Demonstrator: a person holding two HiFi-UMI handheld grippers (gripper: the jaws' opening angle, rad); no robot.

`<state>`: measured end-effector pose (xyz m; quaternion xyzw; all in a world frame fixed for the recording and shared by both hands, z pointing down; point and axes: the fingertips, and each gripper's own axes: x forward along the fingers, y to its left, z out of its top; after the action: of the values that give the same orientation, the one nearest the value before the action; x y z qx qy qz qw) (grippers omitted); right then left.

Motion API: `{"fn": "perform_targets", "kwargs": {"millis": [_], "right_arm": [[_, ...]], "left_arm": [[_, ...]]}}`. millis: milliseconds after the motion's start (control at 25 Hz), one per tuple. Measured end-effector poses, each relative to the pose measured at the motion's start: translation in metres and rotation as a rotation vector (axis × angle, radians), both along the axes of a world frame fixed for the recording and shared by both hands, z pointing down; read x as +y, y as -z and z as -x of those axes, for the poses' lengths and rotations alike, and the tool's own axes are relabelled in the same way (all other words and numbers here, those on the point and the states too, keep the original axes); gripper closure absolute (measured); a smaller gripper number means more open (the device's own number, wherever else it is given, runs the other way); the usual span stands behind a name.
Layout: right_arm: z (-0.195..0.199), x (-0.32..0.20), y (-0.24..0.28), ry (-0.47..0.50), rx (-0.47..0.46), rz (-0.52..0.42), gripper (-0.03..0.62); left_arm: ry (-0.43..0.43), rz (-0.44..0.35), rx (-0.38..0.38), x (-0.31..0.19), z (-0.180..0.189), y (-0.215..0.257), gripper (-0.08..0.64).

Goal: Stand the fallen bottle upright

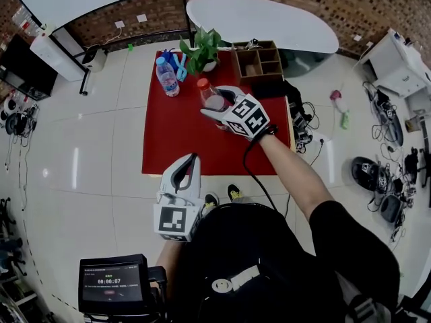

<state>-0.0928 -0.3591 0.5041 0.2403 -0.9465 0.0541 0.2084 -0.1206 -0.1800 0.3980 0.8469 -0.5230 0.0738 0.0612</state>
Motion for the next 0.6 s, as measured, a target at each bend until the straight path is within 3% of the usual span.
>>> {"fn": "perform_targets", "kwargs": {"millis": [240, 600], "right_arm": [[-0.017, 0.002, -0.014, -0.115, -0.155, -0.017, 0.279], [-0.02, 0.014, -0.051, -0.129, -0.182, -0.047, 0.276]], "left_arm": [[-0.001, 0.009, -0.026, -0.003, -0.002, 0.001, 0.56], [0.008, 0.032, -0.062, -0.006, 0.001, -0.002, 0.56]]}}
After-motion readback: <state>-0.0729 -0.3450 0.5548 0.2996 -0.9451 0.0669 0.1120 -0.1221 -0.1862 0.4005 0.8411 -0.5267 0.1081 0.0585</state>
